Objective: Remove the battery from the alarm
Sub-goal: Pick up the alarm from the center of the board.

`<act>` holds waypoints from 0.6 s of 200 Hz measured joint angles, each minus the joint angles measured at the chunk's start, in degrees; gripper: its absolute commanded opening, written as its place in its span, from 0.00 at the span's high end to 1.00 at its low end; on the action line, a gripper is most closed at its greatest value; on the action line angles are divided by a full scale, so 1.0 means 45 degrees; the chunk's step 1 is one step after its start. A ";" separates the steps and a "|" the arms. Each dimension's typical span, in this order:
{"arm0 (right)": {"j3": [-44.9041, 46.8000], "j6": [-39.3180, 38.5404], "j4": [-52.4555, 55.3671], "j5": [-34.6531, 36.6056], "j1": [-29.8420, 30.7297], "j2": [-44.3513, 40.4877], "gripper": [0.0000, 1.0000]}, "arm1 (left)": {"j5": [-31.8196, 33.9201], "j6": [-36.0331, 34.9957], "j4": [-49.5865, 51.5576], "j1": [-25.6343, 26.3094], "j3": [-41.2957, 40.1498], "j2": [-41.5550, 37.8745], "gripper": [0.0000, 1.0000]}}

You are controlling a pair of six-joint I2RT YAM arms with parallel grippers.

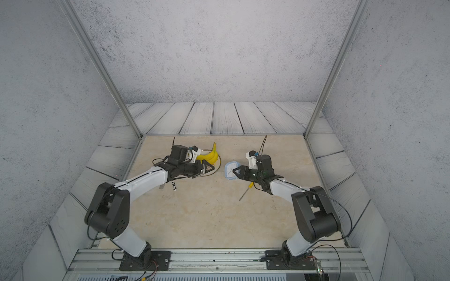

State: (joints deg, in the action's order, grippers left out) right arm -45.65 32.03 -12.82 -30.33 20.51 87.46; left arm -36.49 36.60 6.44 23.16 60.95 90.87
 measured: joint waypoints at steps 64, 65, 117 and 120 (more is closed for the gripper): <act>0.0539 -0.5484 0.2312 0.4328 0.3045 -0.4095 0.57 | -0.0369 0.3070 0.2074 -0.0408 -0.1083 -0.3143 0.14; 0.0544 -0.5561 0.2322 0.4386 0.3089 -0.4114 0.57 | -0.0384 0.3177 0.2098 -0.0408 -0.1112 -0.3181 0.14; 0.1151 -1.0020 0.2161 0.8490 0.6280 -0.4614 0.58 | -0.1360 0.7257 0.2016 -0.0321 -0.2055 -0.3993 0.06; 0.1180 -1.0263 0.2118 0.8675 0.6441 -0.4614 0.58 | -0.1409 0.7441 0.1953 -0.0296 -0.2093 -0.3983 0.06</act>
State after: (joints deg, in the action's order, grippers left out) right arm -40.34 -14.15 -3.29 8.71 49.50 66.70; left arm -42.83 70.08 15.22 21.82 51.53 72.95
